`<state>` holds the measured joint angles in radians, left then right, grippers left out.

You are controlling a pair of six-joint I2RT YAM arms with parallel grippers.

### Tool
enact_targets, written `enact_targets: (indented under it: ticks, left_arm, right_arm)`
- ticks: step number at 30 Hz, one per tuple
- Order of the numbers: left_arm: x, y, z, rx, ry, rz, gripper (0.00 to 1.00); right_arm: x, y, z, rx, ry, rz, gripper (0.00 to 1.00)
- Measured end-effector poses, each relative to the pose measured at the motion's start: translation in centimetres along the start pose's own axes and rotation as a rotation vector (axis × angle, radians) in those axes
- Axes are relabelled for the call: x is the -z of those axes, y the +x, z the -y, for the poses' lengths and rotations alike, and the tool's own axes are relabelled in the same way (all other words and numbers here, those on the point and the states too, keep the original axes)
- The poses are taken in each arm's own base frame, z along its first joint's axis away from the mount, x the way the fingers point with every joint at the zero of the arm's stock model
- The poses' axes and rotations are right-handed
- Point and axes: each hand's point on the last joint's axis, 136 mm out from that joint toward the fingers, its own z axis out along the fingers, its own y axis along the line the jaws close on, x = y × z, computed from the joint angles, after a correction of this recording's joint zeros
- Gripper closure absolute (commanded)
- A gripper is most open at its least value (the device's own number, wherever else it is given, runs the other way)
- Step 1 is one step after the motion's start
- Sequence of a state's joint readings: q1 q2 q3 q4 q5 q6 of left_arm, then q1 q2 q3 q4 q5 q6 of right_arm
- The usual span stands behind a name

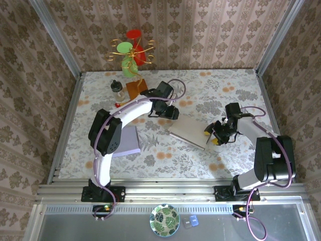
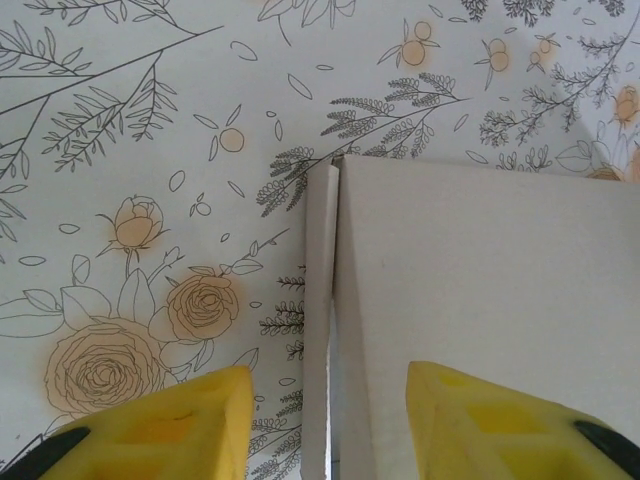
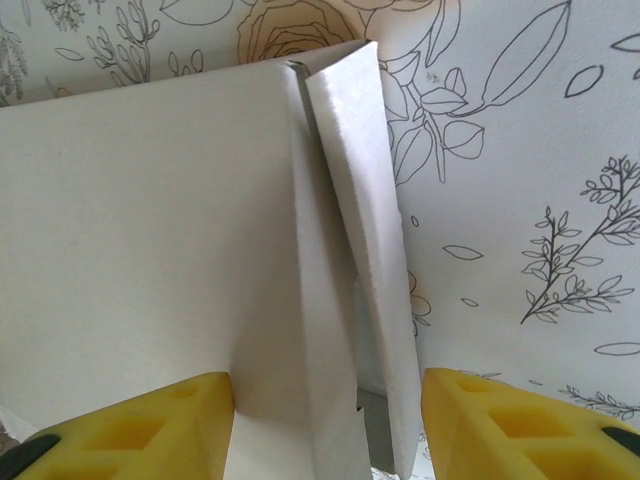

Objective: Fold the paper box

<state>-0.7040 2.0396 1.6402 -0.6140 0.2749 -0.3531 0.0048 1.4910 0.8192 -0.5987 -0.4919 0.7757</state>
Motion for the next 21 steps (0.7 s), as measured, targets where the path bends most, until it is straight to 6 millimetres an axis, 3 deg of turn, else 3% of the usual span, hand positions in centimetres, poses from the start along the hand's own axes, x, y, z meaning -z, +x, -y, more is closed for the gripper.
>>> enact_targets:
  ticks: [12, 21]
  left_arm:
    - [-2.1, 2.9, -1.4, 0.023, 0.047, -0.067, 0.58]
    - [-2.9, 3.5, -1.4, 0.023, 0.08, -0.064, 0.61]
  right_arm:
    - [-1.1, -0.6, 0.5, 0.016, 0.019, -0.005, 0.46]
    - [-1.6, -0.8, 0.7, 0.031, 0.026, -0.012, 0.47]
